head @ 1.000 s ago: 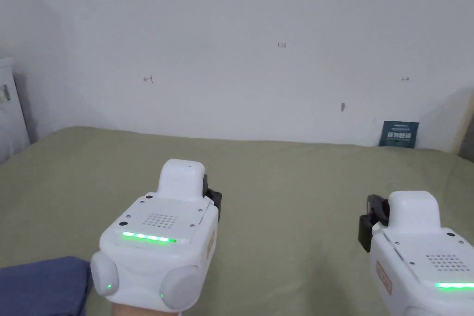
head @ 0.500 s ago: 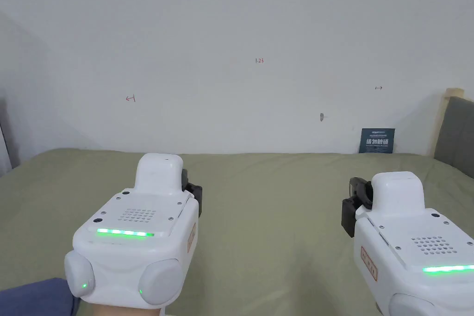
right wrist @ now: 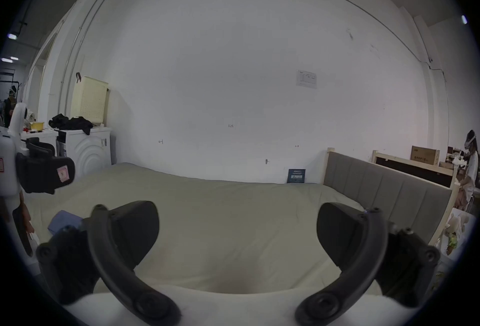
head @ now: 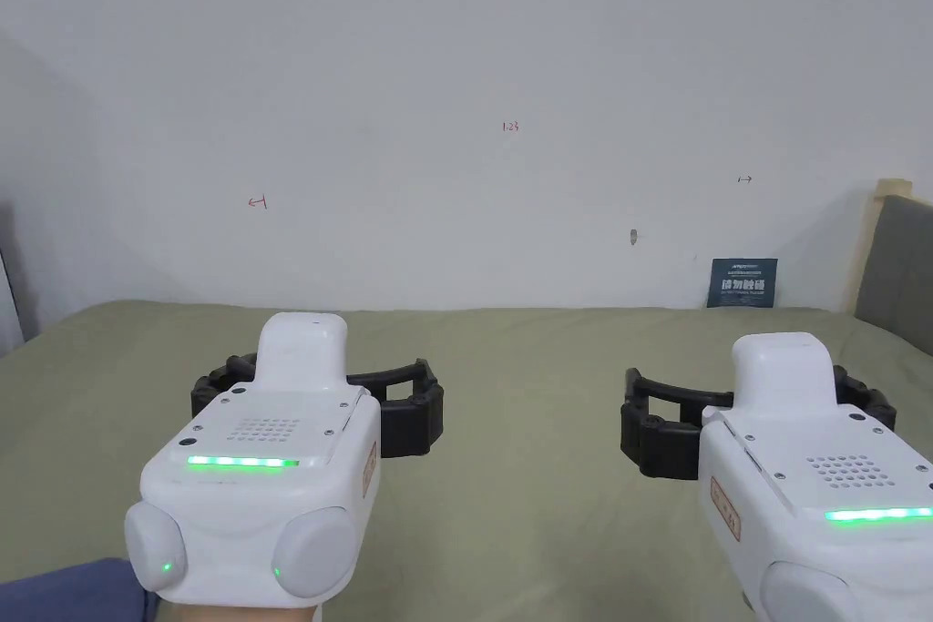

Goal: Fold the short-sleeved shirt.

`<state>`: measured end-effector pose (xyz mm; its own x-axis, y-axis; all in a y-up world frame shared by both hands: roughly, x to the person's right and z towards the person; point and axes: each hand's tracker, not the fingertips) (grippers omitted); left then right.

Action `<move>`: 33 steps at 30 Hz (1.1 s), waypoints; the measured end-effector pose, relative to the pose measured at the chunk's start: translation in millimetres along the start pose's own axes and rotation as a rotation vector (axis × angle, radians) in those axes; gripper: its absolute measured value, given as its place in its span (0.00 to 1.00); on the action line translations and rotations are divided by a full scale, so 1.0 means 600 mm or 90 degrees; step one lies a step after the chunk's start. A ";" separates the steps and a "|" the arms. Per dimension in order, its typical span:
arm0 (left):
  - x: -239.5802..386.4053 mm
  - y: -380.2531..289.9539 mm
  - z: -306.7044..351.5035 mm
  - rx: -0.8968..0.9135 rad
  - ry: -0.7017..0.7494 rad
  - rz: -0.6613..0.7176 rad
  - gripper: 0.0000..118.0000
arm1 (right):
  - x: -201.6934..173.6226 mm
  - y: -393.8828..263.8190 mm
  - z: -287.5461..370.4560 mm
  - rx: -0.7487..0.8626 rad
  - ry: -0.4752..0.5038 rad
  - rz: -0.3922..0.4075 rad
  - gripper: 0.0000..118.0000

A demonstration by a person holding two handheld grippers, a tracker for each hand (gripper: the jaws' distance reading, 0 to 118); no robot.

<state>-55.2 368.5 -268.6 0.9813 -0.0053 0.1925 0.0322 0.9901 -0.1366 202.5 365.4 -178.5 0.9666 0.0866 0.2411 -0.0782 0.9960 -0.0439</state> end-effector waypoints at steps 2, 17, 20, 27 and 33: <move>-0.002 0.005 0.011 0.007 0.003 -0.002 1.00 | 0.005 0.003 -0.009 0.000 -0.001 -0.003 1.00; 0.002 0.023 0.034 -0.104 0.002 -0.021 1.00 | 0.007 0.017 0.009 0.003 0.021 0.013 1.00; 0.013 0.023 0.040 -0.079 -0.001 -0.050 1.00 | 0.009 0.013 0.006 -0.006 0.023 0.012 1.00; 0.005 0.039 0.034 -0.135 0.004 -0.008 1.00 | 0.017 0.010 0.007 -0.011 0.025 -0.011 1.00; 0.006 0.037 0.031 -0.109 0.010 -0.034 1.00 | 0.019 0.007 0.011 -0.005 0.027 -0.009 1.00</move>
<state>-54.3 393.1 -252.9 0.9802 -0.0614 0.1883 0.1152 0.9501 -0.2899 211.6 370.6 -169.6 0.9772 0.0709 0.2004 -0.0626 0.9969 -0.0477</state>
